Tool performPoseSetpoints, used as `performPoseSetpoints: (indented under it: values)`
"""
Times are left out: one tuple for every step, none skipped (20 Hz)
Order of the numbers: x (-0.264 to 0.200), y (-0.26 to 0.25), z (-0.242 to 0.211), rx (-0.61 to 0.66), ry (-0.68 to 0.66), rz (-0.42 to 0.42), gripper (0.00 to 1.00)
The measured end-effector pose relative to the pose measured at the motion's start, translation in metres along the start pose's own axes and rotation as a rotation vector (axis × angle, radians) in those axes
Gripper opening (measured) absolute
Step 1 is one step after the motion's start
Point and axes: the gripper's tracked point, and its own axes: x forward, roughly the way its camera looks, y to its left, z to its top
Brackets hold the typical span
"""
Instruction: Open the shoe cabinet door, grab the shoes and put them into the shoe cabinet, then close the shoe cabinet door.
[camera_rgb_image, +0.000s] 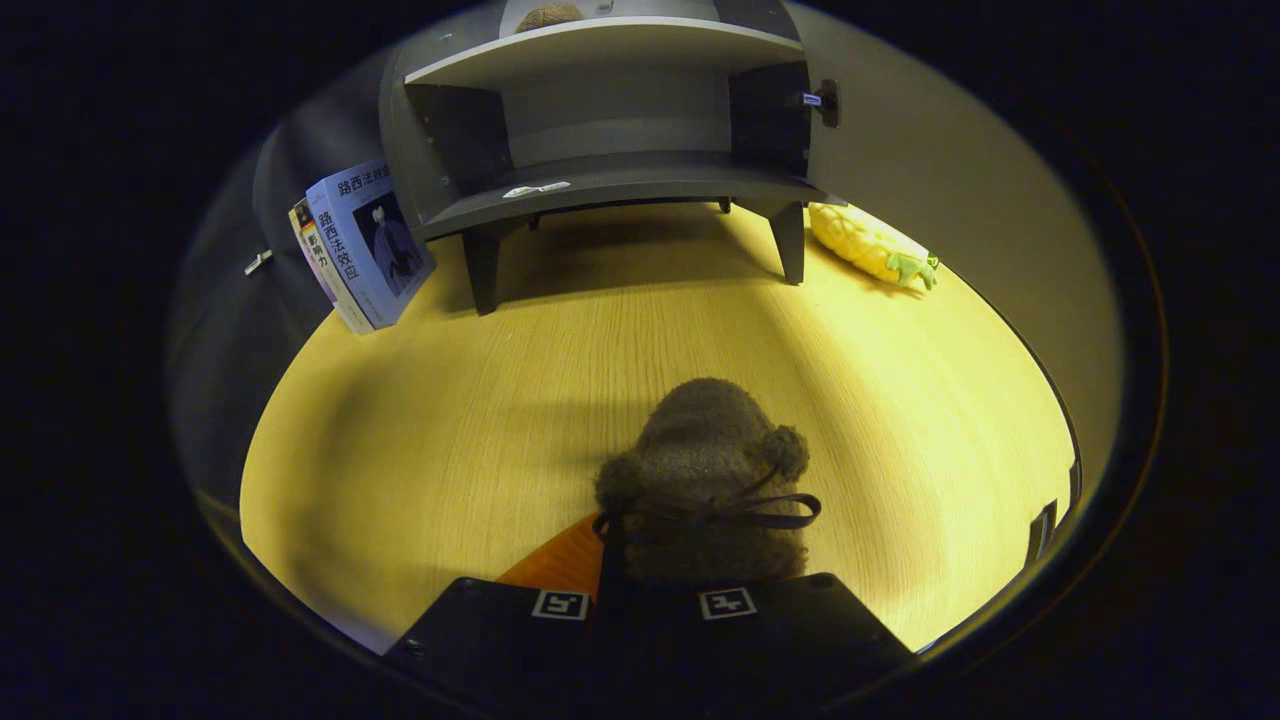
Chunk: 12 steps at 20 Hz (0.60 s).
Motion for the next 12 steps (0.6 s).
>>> performPoseSetpoints:
  values:
    - [0.002,0.0,0.002,-0.001,-0.015,-0.001,0.25]
    - [0.005,-0.001,0.005,-0.001,-0.024,0.006,0.24]
    - [0.007,-0.001,0.007,0.006,-0.031,0.014,0.24]
    - [0.009,-0.002,0.01,0.017,-0.036,0.019,0.24]
    - [0.011,-0.002,0.012,0.022,-0.039,0.022,0.24]
    - [0.014,-0.003,0.016,0.021,-0.048,0.024,0.24]
    - [0.016,-0.002,0.018,0.025,-0.047,0.027,0.23]
    - [0.018,-0.004,0.017,0.02,-0.033,0.022,0.21]
    - [0.019,-0.005,0.02,0.016,-0.034,0.012,0.21]
    - [0.022,-0.007,0.021,0.009,-0.038,-0.001,0.21]
    - [0.023,-0.006,0.021,-0.002,-0.039,-0.013,0.21]
    - [0.024,-0.007,0.022,-0.015,-0.043,-0.022,0.22]
